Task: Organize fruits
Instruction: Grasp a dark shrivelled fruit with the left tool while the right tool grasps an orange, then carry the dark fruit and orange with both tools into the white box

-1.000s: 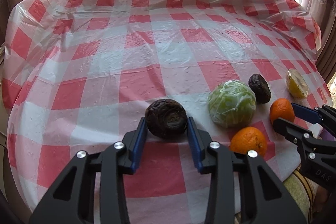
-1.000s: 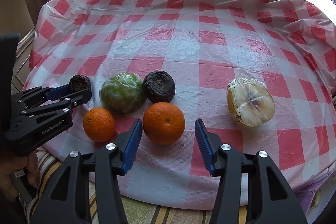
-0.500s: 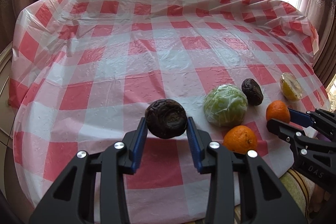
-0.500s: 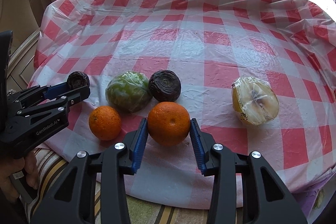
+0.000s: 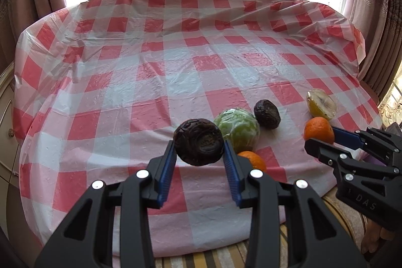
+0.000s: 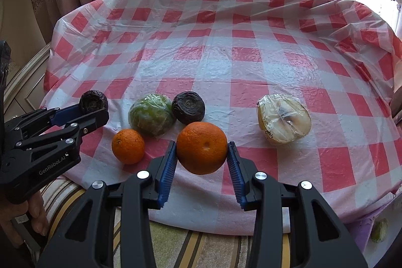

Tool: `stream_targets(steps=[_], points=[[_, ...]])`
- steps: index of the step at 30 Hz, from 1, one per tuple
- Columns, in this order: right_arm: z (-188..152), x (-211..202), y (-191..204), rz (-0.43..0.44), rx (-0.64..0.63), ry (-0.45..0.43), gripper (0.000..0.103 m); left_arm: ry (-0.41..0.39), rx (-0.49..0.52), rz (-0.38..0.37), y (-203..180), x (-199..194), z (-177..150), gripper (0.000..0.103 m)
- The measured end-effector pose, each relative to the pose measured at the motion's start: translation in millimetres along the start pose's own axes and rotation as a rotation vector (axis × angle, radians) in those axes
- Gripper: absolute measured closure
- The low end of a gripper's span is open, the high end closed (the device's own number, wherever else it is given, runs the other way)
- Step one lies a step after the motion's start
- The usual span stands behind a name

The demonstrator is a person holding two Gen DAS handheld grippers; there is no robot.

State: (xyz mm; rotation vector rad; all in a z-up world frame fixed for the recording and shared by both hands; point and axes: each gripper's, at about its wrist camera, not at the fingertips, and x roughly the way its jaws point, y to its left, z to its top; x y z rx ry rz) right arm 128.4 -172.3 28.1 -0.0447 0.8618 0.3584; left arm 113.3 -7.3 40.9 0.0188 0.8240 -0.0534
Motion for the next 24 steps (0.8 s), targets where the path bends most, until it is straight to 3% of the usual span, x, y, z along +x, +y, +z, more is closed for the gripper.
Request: stream_targets(steps=[13,24], points=[[-16,-37,-51,-0.016,0.099,-0.04,0.063,-0.023,0.109,-0.062,-61,-15,3,0.065],[-57,-87,-147,-0.121,0.253,-0.065,0.063,-0.03,0.27,-0.172,-153,-22,-2,0.065]])
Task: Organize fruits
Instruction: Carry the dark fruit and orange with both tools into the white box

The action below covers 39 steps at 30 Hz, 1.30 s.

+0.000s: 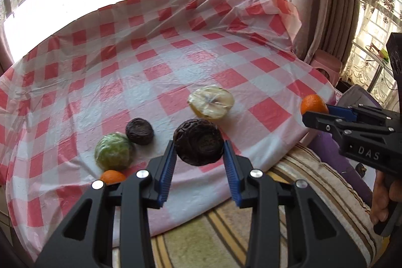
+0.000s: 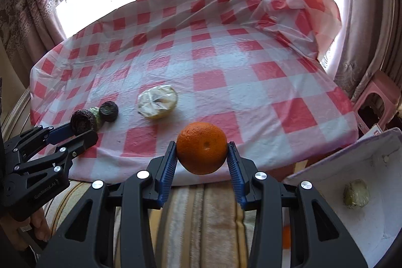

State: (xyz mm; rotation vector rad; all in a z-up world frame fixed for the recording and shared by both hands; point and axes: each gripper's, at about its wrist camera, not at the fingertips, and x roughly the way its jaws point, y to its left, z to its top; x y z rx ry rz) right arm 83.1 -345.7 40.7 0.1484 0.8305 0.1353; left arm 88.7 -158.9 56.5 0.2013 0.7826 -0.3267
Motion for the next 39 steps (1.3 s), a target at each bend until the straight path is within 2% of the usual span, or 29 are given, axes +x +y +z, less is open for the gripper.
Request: stream_targets(steps=[6,16,20,28,34,39], points=[[-16,-18,-66,-0.102,0.078,0.009,0.063,0.011,0.1,-0.115,-64,7,10,0.065],[-46,-22,-149,-0.221,0.189,0.091,0.063,0.027,0.312,-0.213,-166,14,10,0.065],[-53,-18,-162,-0.272,0.174,0.137,0.063,0.06,0.374,-0.282,-202,19,4,0.065],[-65,-3,-182,-0.31,0.142,0.248,0.063,0.18,0.467,-0.422,-259,43,-11,0.065],[-74,10,-193,-0.354,0.109,0.33,0.063,0.29,0.479,-0.484,-277,70,-16,0.065],[-76,17,-199,-0.414,0.066,0.364,0.062,0.373,0.527,-0.502,-290,87,-28,0.065]])
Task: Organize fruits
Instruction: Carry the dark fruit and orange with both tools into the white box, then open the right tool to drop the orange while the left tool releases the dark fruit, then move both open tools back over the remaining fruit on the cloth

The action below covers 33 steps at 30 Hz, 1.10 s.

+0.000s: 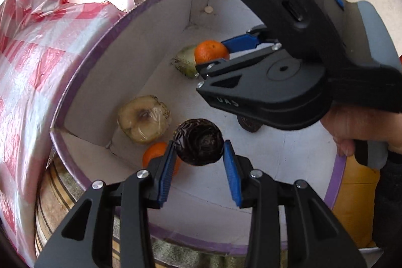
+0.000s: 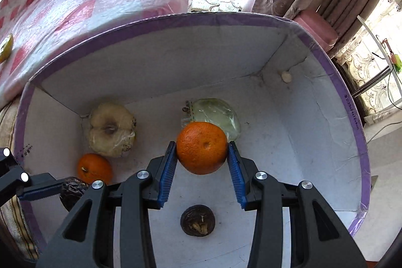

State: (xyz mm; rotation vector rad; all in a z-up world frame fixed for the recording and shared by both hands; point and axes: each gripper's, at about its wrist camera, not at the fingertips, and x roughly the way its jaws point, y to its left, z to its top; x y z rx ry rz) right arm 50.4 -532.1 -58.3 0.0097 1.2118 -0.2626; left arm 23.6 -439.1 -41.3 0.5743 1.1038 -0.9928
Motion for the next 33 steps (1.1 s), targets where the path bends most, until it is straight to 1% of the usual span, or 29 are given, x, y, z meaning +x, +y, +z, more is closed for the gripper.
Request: stream_targets(steps=[2,6,11,13,17,20,22,23,28,29,33], points=[[2,4,0,-0.003,-0.007,0.014,0.062,0.029,0.022,-0.014,-4,7,1,0.065],[2,10,3,-0.006,-0.032,0.036,0.062,0.079,0.045,-0.009,-9,23,1,0.065],[0,12,4,0.0,-0.035,0.046,0.061,0.085,0.041,-0.014,-8,27,1,0.065],[0,12,5,-0.001,-0.03,0.043,0.06,0.08,0.037,-0.018,-7,27,2,0.064],[-1,9,3,0.008,-0.025,0.036,0.05,0.072,0.034,-0.019,-9,26,3,0.064],[0,8,2,0.012,-0.024,0.033,0.05,0.064,0.033,-0.021,-10,24,0,0.063],[0,8,1,0.013,-0.02,0.031,0.05,0.056,0.025,-0.023,-10,19,-2,0.056],[0,8,1,0.014,-0.02,0.031,0.049,0.051,0.023,-0.026,-9,18,-2,0.054],[0,3,-2,0.014,-0.014,0.015,0.046,0.032,0.022,-0.026,-8,11,-3,0.054],[1,2,-4,0.014,-0.014,0.007,0.044,0.022,0.018,-0.027,-7,8,-4,0.054],[2,-6,-5,0.022,-0.005,-0.018,0.044,-0.036,-0.009,-0.034,4,-5,-11,0.051]])
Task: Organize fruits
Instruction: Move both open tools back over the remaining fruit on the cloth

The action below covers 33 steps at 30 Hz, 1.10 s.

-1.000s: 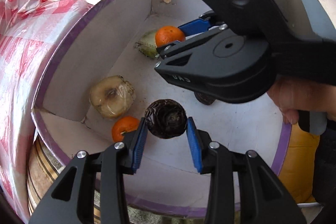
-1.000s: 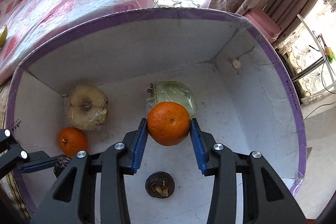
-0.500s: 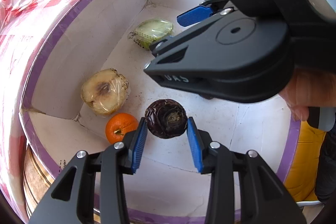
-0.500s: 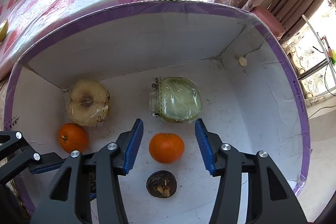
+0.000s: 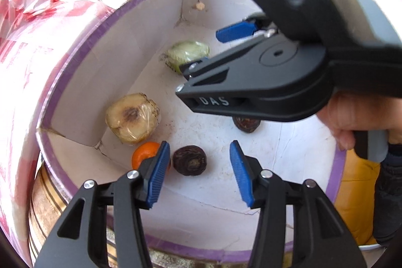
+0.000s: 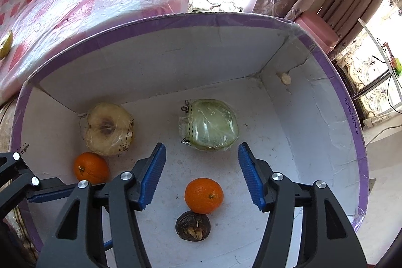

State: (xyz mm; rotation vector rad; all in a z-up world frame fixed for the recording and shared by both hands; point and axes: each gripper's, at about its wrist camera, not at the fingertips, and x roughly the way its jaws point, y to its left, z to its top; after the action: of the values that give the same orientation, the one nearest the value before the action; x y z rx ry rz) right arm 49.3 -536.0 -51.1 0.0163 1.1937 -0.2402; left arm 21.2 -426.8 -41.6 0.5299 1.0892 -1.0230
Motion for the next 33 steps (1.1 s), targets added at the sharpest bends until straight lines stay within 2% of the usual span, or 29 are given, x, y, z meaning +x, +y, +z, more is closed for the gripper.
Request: stream_targets(steps=[2,4,8,13,17,22,24,28,33], points=[[0,-6,-1,0.009,0.01,-0.014,0.044,-0.032,-0.015,0.011,4,-9,-3,0.05],[1,-13,-1,0.017,0.021,-0.038,0.044,-0.066,-0.034,0.025,8,-21,-7,0.041],[4,-32,-4,0.035,0.054,-0.102,0.044,-0.144,-0.091,0.039,21,-49,-16,0.041],[7,-57,8,0.062,0.042,-0.187,0.045,-0.241,-0.162,0.1,45,-86,-35,0.041],[11,-79,27,0.107,0.021,-0.262,0.044,-0.298,-0.246,0.149,70,-111,-52,0.041],[18,-94,57,0.148,-0.005,-0.308,0.042,-0.365,-0.372,0.19,102,-142,-77,0.041],[19,-99,70,0.161,-0.013,-0.319,0.037,-0.388,-0.412,0.217,116,-154,-88,0.041],[20,-103,97,0.196,-0.033,-0.329,0.035,-0.427,-0.498,0.258,141,-174,-115,0.041],[20,-111,136,0.236,-0.078,-0.366,0.025,-0.468,-0.601,0.316,168,-201,-157,0.041]])
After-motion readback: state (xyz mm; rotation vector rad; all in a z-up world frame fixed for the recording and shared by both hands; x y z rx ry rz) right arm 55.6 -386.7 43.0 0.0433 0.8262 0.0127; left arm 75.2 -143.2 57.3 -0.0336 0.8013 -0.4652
